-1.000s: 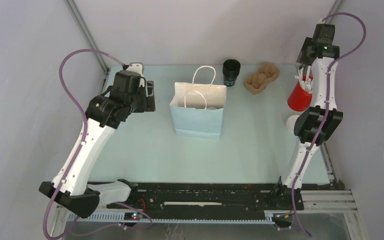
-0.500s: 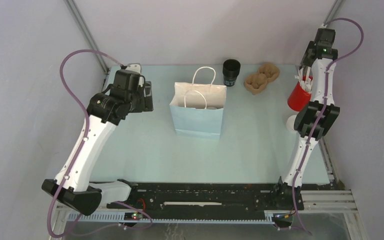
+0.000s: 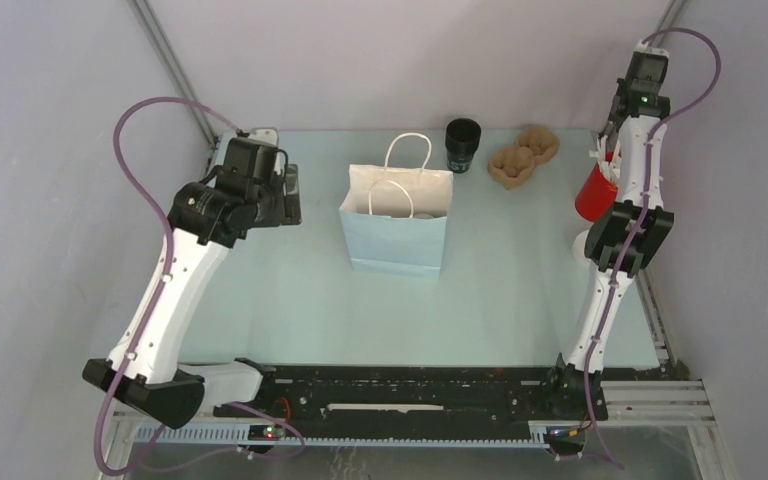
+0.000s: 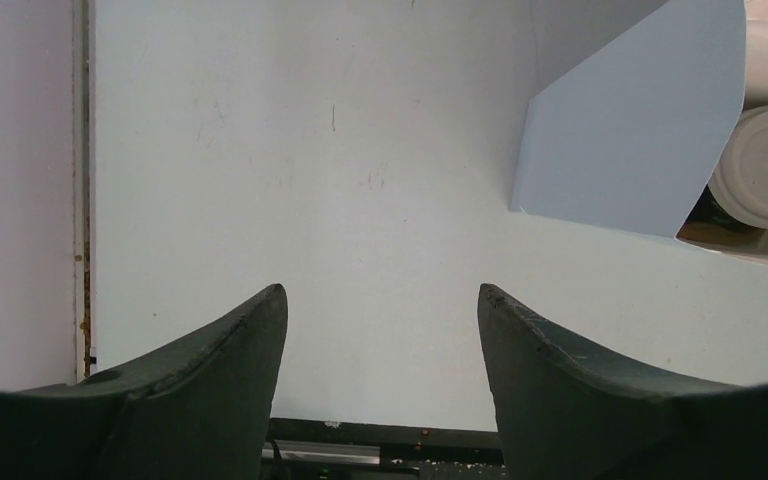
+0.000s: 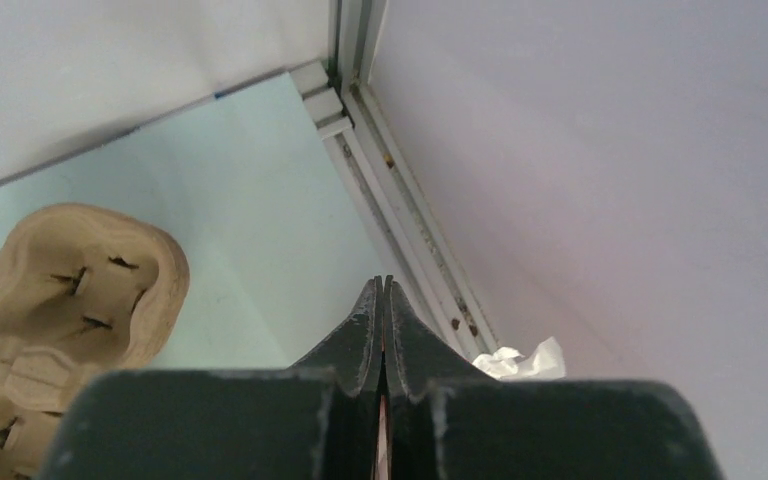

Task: Pack the takeout coffee

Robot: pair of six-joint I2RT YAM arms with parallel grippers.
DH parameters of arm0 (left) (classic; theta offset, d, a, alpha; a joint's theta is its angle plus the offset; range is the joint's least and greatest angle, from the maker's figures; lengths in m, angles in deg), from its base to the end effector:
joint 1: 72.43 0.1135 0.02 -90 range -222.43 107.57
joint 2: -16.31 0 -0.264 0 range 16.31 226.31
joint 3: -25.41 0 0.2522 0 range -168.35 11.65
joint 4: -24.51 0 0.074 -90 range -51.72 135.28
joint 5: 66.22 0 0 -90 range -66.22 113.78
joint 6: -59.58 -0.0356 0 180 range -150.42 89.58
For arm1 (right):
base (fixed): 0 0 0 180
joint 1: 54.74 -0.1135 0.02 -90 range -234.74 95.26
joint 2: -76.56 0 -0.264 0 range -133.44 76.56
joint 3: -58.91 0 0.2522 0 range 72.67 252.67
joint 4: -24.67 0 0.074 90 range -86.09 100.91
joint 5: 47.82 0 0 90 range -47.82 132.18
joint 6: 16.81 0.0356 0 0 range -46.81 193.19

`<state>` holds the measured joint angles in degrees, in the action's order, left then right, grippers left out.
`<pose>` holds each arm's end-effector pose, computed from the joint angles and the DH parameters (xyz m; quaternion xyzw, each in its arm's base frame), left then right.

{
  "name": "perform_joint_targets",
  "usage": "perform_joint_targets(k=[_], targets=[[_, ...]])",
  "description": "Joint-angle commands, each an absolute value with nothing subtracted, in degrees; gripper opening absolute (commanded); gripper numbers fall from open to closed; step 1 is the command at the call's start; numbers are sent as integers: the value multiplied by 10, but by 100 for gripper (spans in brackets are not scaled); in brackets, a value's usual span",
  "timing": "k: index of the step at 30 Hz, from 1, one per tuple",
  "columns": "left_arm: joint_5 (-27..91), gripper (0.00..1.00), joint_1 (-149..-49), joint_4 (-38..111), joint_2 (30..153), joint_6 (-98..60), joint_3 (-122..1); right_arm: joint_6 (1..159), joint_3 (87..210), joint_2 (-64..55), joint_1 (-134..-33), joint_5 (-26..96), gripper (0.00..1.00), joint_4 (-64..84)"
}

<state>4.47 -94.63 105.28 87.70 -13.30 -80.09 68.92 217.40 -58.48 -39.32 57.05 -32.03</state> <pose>0.2067 -0.0716 0.4269 -0.0213 0.9180 0.0243 0.3952 0.5074 -0.1494 0.3410 0.1460 0.8624 -0.1928 0.4448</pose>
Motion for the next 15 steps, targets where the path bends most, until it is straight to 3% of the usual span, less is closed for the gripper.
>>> perform_joint_targets(k=[1,8,15], targets=[[43,74,-942,1055,850,-123,-821,666,2226,-547,-406,601,0,-277],[71,74,-943,1035,820,-122,-804,642,2235,-436,-433,646,0,-267],[108,74,-944,1018,770,-112,-762,669,2158,-279,-490,675,0,-279]])
